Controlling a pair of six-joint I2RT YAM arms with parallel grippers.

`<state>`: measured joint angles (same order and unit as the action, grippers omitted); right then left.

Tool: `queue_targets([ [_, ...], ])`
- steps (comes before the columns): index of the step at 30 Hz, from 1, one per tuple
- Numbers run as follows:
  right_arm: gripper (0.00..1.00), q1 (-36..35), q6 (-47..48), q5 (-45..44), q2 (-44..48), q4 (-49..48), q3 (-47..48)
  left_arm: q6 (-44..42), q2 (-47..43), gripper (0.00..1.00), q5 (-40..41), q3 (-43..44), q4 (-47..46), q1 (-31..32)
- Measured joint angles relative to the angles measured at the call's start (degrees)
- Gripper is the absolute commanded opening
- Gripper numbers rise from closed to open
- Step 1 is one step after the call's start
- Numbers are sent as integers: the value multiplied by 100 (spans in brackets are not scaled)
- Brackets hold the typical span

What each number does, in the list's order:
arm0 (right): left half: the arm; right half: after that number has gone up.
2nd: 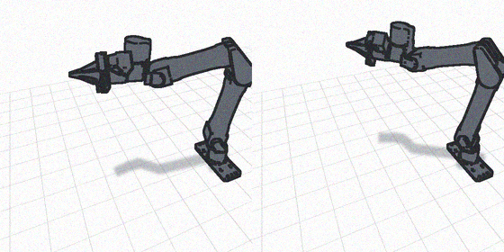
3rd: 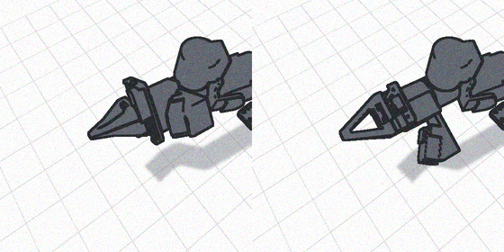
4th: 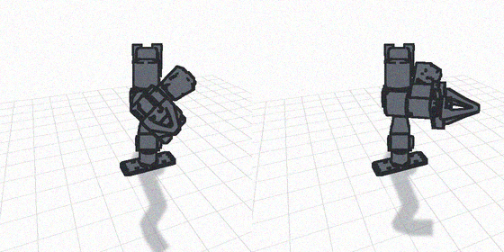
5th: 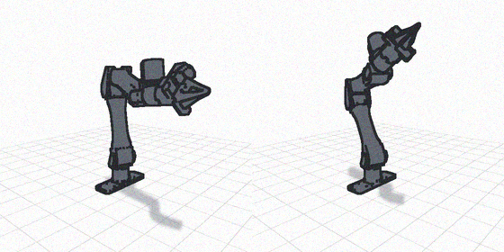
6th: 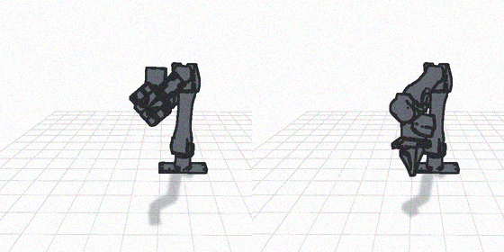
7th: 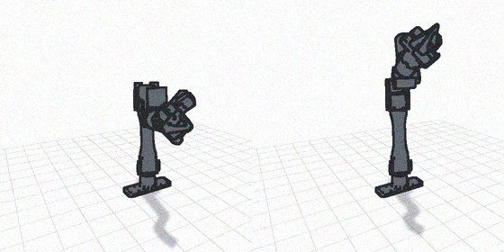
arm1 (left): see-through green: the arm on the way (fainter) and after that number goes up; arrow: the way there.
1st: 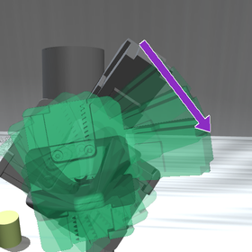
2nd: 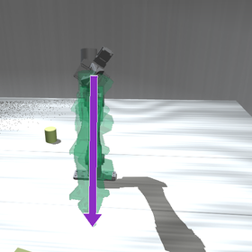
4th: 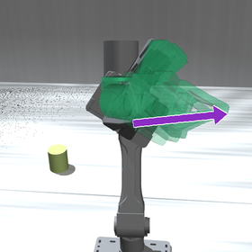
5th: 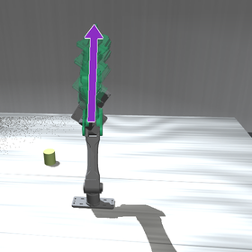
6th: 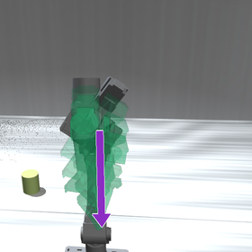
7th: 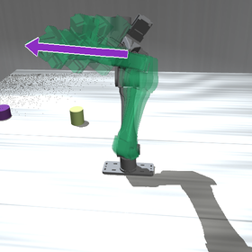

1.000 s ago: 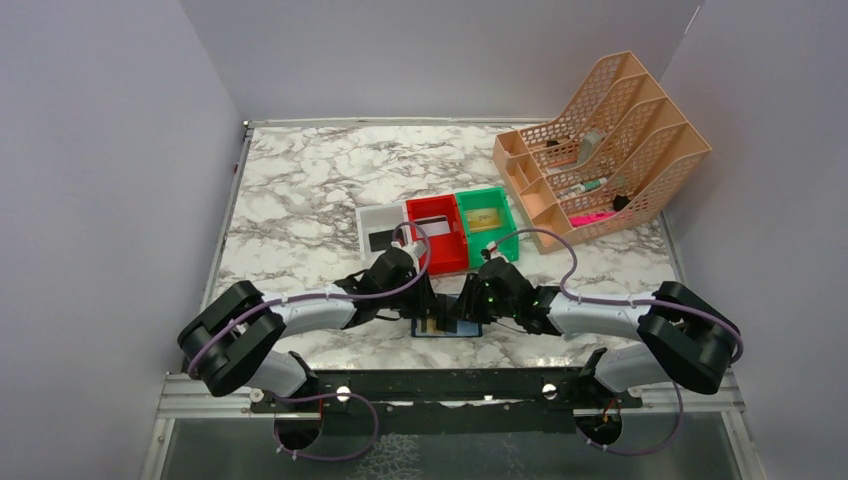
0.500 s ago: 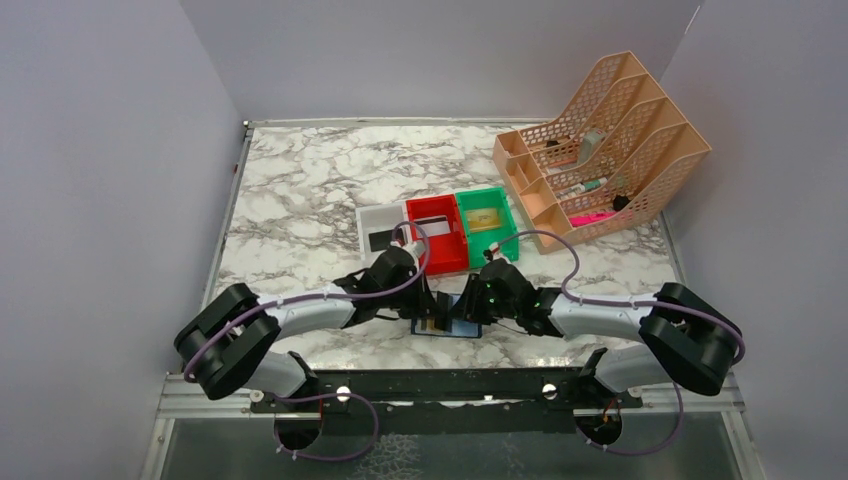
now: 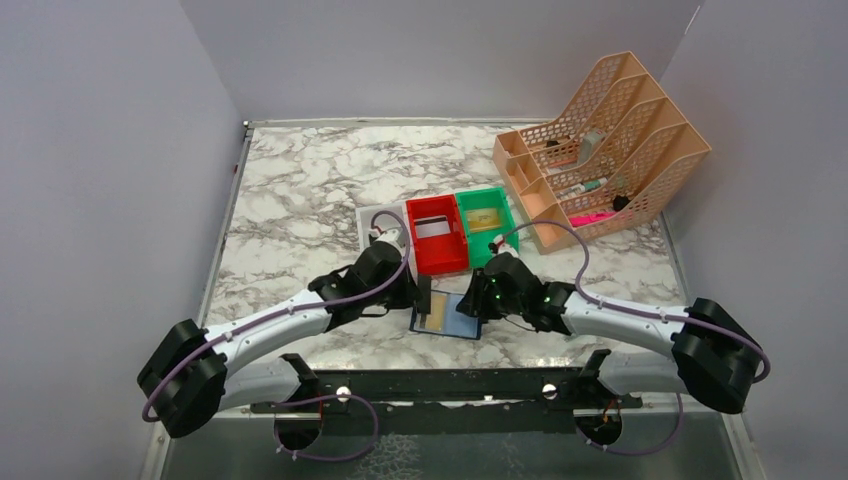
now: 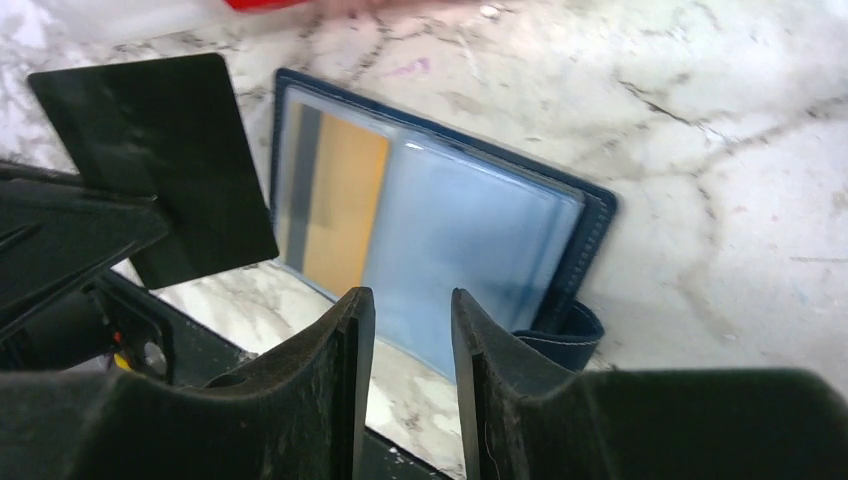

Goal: Take the credit cards out of the card holder
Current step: Remove the credit card from the card holder, then place the credit card in the storage box.

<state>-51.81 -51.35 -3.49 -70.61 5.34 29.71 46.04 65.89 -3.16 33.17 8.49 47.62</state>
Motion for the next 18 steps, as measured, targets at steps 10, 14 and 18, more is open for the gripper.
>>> queue_targets([
  [10, 43, 0, 348, 914, -619, -551, 549, -181, -787, 0, 621, 20, 664, -345],
  [14, 44, 0, 350, 1196, -708, -774, 562, -352, -1067, 0, 511, 20, 791, -824],
  [18, 50, 61, 391, 1471, -708, -984, 627, -498, -1394, 0, -55, -44, 601, -1322],
])
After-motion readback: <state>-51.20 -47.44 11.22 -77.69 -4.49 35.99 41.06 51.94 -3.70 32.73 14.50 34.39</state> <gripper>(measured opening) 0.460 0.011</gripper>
